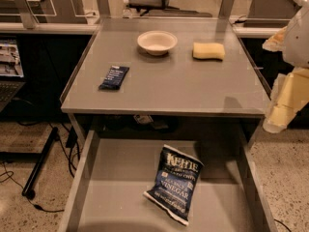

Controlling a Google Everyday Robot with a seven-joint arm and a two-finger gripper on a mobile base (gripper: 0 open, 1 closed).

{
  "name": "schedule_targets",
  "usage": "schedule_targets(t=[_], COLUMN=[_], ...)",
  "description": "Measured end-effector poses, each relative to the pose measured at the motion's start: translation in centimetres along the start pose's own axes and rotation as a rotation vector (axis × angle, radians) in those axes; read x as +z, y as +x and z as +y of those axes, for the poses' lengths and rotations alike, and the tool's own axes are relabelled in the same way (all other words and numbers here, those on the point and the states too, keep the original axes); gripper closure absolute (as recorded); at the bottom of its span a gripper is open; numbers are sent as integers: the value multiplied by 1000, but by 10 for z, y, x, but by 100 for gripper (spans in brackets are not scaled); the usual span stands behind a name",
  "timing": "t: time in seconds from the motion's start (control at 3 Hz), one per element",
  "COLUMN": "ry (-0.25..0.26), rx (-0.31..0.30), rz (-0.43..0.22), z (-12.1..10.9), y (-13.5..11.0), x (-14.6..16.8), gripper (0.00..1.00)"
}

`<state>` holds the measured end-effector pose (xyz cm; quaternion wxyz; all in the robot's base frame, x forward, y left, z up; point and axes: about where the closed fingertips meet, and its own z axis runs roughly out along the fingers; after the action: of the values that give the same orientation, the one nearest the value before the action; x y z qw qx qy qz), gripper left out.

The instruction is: Pick blue chip bag from top drawer and place on counter

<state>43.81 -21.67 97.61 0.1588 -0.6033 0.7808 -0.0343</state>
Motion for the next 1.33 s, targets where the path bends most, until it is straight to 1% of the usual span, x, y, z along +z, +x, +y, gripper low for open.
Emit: schedule_targets(t=[0.33,0.67,1.0,1.33], ry=[0,22,88,147], rx=[0,15,138,338], rz=[0,-9,-83,-141], z=[0,-1,12,26], y=[0,0,6,16], x=[0,-2,-3,16], gripper=[0,0,0,0])
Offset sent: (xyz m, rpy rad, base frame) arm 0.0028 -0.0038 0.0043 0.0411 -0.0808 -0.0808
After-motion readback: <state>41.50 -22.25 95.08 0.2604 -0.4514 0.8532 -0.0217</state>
